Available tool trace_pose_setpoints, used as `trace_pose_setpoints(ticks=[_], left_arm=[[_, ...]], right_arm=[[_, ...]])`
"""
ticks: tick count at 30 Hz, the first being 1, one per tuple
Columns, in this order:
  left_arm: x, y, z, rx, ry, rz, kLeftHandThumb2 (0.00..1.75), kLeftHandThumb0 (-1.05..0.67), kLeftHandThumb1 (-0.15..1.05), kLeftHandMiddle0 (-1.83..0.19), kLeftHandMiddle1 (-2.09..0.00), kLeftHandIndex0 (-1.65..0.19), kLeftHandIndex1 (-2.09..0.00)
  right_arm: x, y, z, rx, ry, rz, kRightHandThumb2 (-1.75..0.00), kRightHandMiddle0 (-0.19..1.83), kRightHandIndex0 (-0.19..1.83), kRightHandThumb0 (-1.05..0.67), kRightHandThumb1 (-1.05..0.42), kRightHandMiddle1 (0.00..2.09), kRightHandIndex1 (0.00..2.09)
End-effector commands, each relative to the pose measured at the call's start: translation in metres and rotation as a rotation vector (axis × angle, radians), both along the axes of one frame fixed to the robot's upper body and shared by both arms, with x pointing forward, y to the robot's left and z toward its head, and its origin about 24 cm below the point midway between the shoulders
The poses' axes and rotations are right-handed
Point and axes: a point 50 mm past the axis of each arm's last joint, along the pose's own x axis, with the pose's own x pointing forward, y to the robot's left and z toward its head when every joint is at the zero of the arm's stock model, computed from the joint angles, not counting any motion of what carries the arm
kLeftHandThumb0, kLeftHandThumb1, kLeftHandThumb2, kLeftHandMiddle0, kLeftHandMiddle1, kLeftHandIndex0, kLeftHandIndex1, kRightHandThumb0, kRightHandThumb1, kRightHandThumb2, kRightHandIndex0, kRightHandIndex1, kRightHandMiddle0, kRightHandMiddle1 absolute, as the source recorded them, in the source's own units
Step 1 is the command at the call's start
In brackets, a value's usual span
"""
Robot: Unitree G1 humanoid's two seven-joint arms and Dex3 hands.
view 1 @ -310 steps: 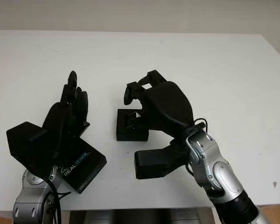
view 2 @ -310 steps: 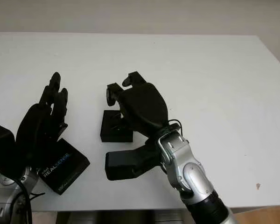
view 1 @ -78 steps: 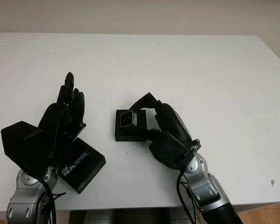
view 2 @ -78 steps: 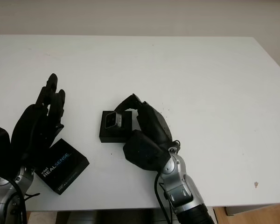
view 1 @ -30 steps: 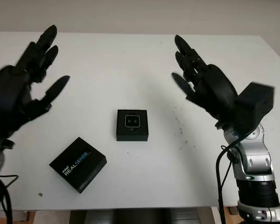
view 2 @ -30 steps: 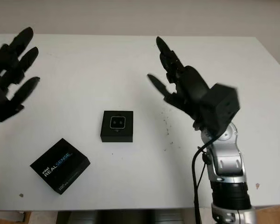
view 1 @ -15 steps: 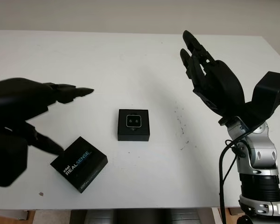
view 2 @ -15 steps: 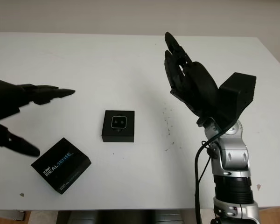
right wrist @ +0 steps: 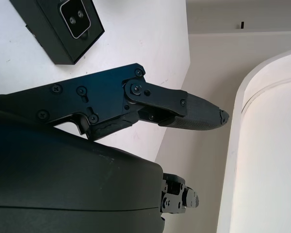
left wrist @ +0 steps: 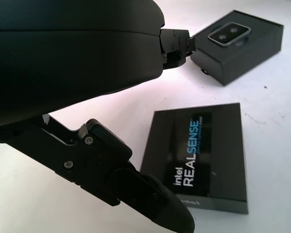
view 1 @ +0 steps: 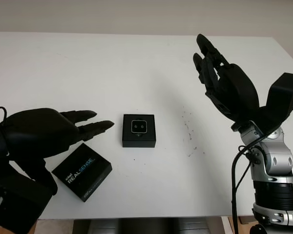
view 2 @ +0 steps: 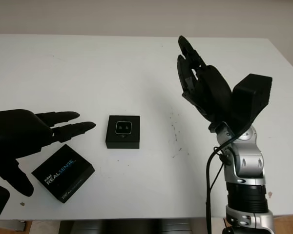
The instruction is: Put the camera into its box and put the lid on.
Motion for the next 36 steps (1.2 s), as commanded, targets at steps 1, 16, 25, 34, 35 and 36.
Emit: trace_pose_setpoints(ticks=[1,16,25,34,35,36], left_arm=[[0.000,-0.003,-0.007,-0.010,0.011,-0.013,0.05,-0.75,0.74,0.07,-0.06,0.13,-0.06],[-0.001,-0.005,-0.031,-0.147,0.086,-0.009,0.06,-0.63,0.77,-0.17,-0.12,-0.07,-0.13],[-0.007,-0.003,-0.045,-0.198,0.024,-0.077,0.06,-0.49,0.86,-0.26,-0.64,-0.26,-0.53],[-0.011,-0.002,-0.051,-0.198,-0.091,-0.134,0.06,-0.51,1.00,-0.24,-2.06,-0.06,-2.01],[-0.011,-0.001,-0.051,-0.182,-0.102,-0.133,0.06,-0.49,1.00,-0.32,-2.08,-0.09,-2.06],[-0.011,-0.001,-0.051,-0.171,-0.113,-0.131,0.06,-0.47,1.01,-0.35,-2.09,-0.10,-2.08]], right_arm=[[-0.001,0.002,0.007,-0.001,-0.030,0.004,-0.65,-0.08,-0.14,-0.66,-1.05,0.05,0.05],[-0.002,-0.001,0.006,-0.022,-0.023,-0.009,-0.68,-0.09,-0.15,-0.65,-1.05,0.04,0.04],[-0.003,0.000,0.006,-0.027,-0.031,-0.005,-0.70,-0.10,-0.16,-0.63,-1.05,0.03,0.04],[-0.004,0.002,0.005,-0.037,-0.018,0.006,-0.74,-0.12,-0.18,-0.61,-1.05,0.02,0.04],[-0.004,0.003,0.005,-0.038,-0.017,0.004,-0.74,-0.12,-0.18,-0.61,-1.05,0.02,0.04],[-0.004,0.003,0.004,-0.038,-0.017,0.005,-0.74,-0.12,-0.17,-0.61,-1.05,0.02,0.04]])
